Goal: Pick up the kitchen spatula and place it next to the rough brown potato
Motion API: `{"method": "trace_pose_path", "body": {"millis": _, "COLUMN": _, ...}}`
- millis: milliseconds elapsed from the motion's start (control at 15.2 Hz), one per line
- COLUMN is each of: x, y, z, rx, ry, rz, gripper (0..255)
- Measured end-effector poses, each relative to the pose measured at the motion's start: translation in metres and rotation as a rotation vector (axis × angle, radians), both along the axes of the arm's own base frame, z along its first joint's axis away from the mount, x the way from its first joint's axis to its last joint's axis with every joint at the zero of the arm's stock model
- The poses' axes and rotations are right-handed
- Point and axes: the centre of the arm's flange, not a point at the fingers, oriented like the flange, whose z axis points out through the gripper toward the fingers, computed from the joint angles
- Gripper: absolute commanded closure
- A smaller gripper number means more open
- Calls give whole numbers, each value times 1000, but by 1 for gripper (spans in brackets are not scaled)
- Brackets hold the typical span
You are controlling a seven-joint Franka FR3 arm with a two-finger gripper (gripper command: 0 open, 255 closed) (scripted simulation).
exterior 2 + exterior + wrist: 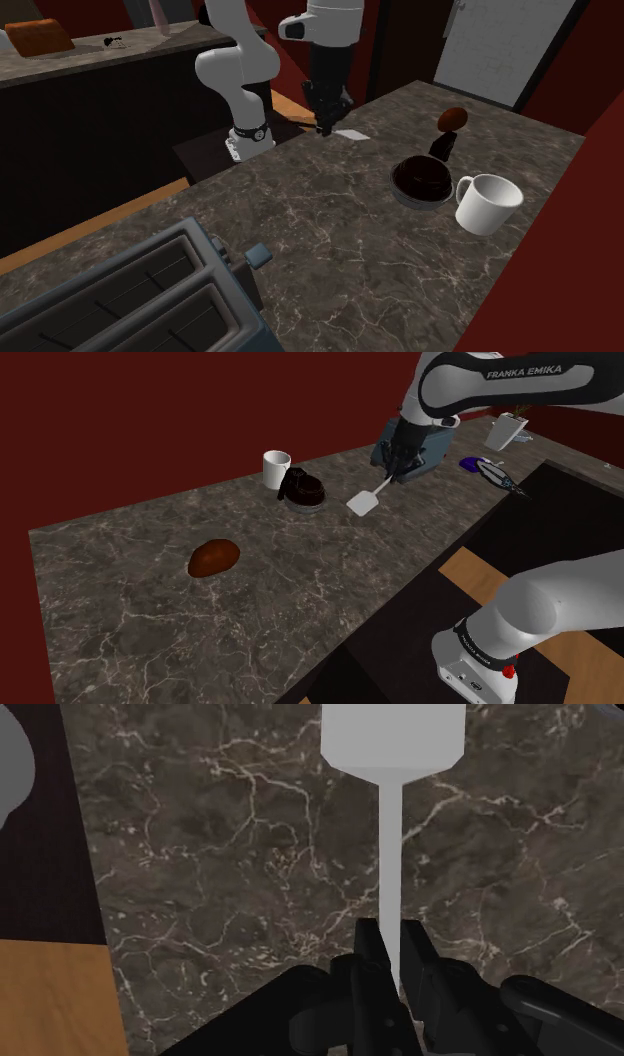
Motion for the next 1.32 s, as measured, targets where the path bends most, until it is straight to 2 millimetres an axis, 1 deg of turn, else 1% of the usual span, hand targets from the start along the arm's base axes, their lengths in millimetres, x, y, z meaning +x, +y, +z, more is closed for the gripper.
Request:
{"method": "trace_pose_path", "body": {"millis": 198, "x": -12, "y": 38, "z": -3, "rx": 0, "ry": 0, "rz": 0, "gripper": 255}}
{"method": "trace_pose_path", "body": {"millis": 396, "x": -19, "y": 77, "z": -4, "rx": 0, "ry": 0, "rz": 0, "gripper": 255}}
{"method": "trace_pose_path", "body": {"millis": 528, "x": -25, "y": 102, "z": -2, "rx": 0, "ry": 0, "rz": 0, "gripper": 255}}
{"method": "trace_pose_path", "body": {"millis": 660, "x": -28, "y": 128, "z": -6, "rx": 0, "ry": 1, "rz": 0, "gripper": 255}}
{"method": "trace_pose_path", "body": {"millis": 858, "x": -39, "y": 167, "z": -2, "rx": 0, "ry": 0, "rz": 0, "gripper": 255}}
{"method": "trace_pose_path", "body": {"millis": 924, "x": -45, "y": 179, "z": -6, "rx": 0, "ry": 0, "rz": 0, "gripper": 255}}
{"method": "trace_pose_path", "body": {"millis": 1320, "x": -61, "y": 259, "z": -1, "rx": 0, "ry": 0, "rz": 0, "gripper": 255}}
